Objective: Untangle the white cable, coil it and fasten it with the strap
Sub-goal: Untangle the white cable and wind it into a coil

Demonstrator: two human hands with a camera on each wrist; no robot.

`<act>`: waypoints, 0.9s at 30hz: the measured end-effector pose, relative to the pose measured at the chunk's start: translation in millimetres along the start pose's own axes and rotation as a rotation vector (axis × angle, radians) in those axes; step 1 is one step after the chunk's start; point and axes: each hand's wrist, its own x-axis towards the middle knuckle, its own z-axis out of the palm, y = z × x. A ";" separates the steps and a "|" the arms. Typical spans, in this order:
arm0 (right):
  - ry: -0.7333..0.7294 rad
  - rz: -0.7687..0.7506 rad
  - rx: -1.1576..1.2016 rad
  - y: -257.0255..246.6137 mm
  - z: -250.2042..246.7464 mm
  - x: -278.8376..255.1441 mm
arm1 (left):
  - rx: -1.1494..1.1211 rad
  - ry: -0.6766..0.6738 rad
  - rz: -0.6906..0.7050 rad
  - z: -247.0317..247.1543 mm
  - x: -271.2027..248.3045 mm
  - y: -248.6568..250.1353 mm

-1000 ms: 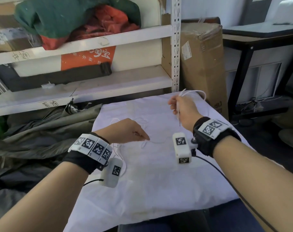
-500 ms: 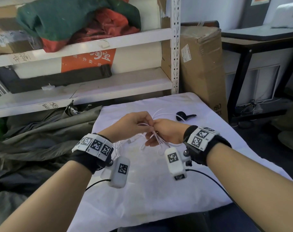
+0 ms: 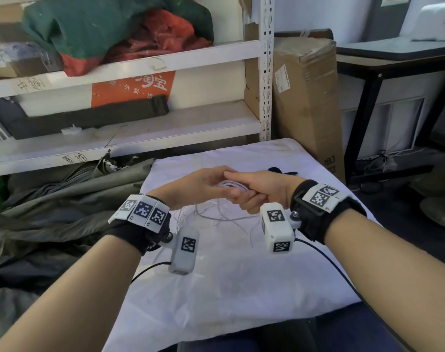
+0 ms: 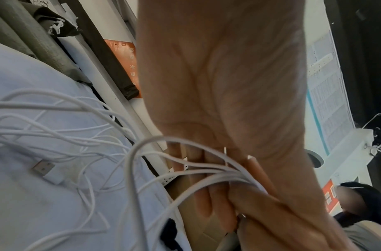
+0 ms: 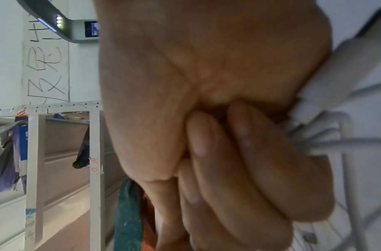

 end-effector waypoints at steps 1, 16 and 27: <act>0.012 -0.005 -0.017 -0.2 -1.7 -2.0 | 0.031 -0.003 -0.011 -0.7 0.3 0.0; 0.144 -0.007 0.043 7.3 -14.6 -3.0 | 0.623 0.384 -0.053 -1.5 6.3 -41.3; 0.174 -0.064 0.039 9.8 -13.8 -5.7 | -0.372 0.445 -0.104 -8.2 8.9 -37.3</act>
